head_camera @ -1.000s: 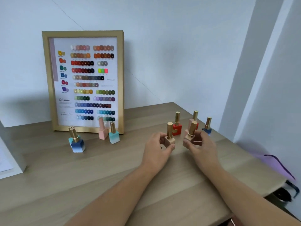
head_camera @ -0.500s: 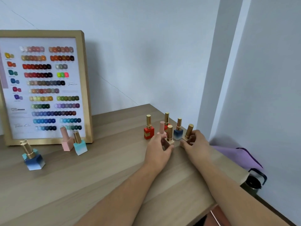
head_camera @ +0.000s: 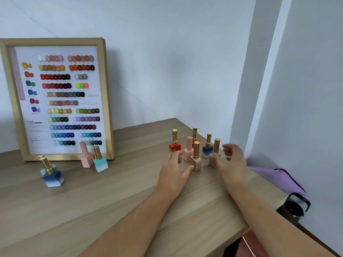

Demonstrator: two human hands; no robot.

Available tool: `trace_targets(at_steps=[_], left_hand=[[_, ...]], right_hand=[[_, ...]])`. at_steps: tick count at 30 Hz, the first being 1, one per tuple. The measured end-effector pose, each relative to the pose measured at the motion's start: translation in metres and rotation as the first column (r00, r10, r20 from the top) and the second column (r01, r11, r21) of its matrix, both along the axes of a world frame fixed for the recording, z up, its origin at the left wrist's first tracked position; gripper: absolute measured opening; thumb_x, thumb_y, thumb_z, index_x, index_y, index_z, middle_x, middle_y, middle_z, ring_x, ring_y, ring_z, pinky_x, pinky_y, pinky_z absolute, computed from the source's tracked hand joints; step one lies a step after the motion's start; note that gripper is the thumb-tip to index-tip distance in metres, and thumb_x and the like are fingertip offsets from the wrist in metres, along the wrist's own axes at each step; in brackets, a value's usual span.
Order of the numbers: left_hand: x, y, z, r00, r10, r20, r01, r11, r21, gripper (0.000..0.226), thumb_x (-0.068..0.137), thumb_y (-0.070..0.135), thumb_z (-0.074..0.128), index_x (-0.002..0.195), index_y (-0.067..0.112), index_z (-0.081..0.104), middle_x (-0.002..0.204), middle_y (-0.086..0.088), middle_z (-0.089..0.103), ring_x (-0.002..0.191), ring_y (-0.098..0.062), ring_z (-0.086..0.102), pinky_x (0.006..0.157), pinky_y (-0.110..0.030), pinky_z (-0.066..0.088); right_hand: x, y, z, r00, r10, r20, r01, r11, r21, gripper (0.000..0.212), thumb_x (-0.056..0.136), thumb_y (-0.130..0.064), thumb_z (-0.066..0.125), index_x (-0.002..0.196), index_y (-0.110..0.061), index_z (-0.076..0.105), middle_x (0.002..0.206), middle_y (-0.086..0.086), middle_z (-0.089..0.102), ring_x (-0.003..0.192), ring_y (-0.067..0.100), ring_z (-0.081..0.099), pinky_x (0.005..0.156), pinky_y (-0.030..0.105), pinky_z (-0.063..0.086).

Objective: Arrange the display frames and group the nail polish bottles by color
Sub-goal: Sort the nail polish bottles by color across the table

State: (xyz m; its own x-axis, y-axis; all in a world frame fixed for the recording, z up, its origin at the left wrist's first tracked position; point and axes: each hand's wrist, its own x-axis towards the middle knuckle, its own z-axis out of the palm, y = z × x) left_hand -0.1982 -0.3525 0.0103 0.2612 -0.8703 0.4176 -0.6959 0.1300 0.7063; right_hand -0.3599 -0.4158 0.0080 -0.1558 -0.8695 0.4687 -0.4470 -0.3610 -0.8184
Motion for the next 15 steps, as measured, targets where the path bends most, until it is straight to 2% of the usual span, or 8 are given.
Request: trace_targets(at_steps=[2, 4, 7, 10, 12, 15], left_hand=[[0.017, 0.014, 0.003, 0.999, 0.033, 0.012, -0.032, 0.999, -0.035, 0.049, 0.082, 0.033, 0.066, 0.126, 0.022, 0.047, 0.113, 0.008, 0.053, 0.102, -0.004, 0.051, 0.090, -0.023, 0.045], [0.039, 0.029, 0.009, 0.996, 0.085, 0.018, -0.083, 0.992, -0.093, 0.043, 0.082, 0.033, 0.065, 0.121, 0.024, 0.050, 0.107, 0.010, 0.053, 0.097, -0.003, 0.052, 0.083, -0.020, 0.046], [0.075, 0.052, 0.019, 0.980, 0.194, 0.044, -0.184, 0.968, -0.171, 0.037, 0.081, 0.031, 0.066, 0.115, 0.027, 0.051, 0.102, 0.009, 0.052, 0.091, -0.001, 0.051, 0.079, -0.021, 0.046], [0.117, 0.080, 0.025, 0.949, 0.312, 0.049, -0.295, 0.931, -0.216, 0.034, 0.081, 0.029, 0.066, 0.111, 0.028, 0.050, 0.102, 0.008, 0.053, 0.087, 0.000, 0.050, 0.079, -0.024, 0.048], [0.144, 0.098, 0.024, 0.922, 0.388, -0.020, -0.382, 0.896, -0.225, 0.033, 0.081, 0.027, 0.068, 0.108, 0.028, 0.050, 0.107, 0.006, 0.055, 0.086, 0.001, 0.052, 0.080, -0.025, 0.048], [0.181, 0.125, 0.017, 0.847, 0.514, -0.139, -0.532, 0.817, -0.223, 0.031, 0.079, 0.028, 0.069, 0.103, 0.028, 0.050, 0.096, 0.012, 0.052, 0.086, 0.000, 0.051, 0.081, -0.027, 0.046]], right_hand=[[0.002, 0.018, 0.005, 1.000, -0.005, 0.006, 0.006, 0.978, -0.208, 0.026, 0.079, -0.014, 0.067, 0.093, -0.028, 0.050, 0.088, -0.004, 0.054, 0.082, 0.011, 0.052, 0.076, 0.025, 0.044], [0.016, 0.036, 0.014, 0.997, 0.067, -0.043, -0.078, 0.940, -0.332, 0.032, 0.078, -0.011, 0.067, 0.086, -0.034, 0.047, 0.079, -0.011, 0.051, 0.077, 0.006, 0.050, 0.071, 0.014, 0.040], [0.058, 0.062, 0.027, 0.960, 0.251, -0.125, -0.279, 0.899, -0.338, 0.026, 0.079, -0.017, 0.067, 0.087, -0.034, 0.048, 0.080, -0.014, 0.052, 0.077, 0.006, 0.051, 0.068, 0.012, 0.040], [0.108, 0.082, 0.033, 0.893, 0.376, -0.247, -0.443, 0.832, -0.334, 0.020, 0.078, -0.019, 0.068, 0.091, -0.026, 0.054, 0.084, -0.011, 0.053, 0.079, 0.001, 0.050, 0.072, 0.008, 0.038], [0.135, 0.089, 0.031, 0.840, 0.465, -0.280, -0.535, 0.797, -0.279, 0.021, 0.079, -0.020, 0.068, 0.097, -0.022, 0.056, 0.089, -0.009, 0.055, 0.082, 0.001, 0.050, 0.074, 0.006, 0.037], [0.174, 0.091, 0.020, 0.787, 0.558, -0.262, -0.605, 0.783, -0.148, 0.032, 0.079, -0.023, 0.069, 0.108, -0.022, 0.055, 0.101, -0.008, 0.055, 0.091, 0.004, 0.051, 0.079, 0.014, 0.041]])
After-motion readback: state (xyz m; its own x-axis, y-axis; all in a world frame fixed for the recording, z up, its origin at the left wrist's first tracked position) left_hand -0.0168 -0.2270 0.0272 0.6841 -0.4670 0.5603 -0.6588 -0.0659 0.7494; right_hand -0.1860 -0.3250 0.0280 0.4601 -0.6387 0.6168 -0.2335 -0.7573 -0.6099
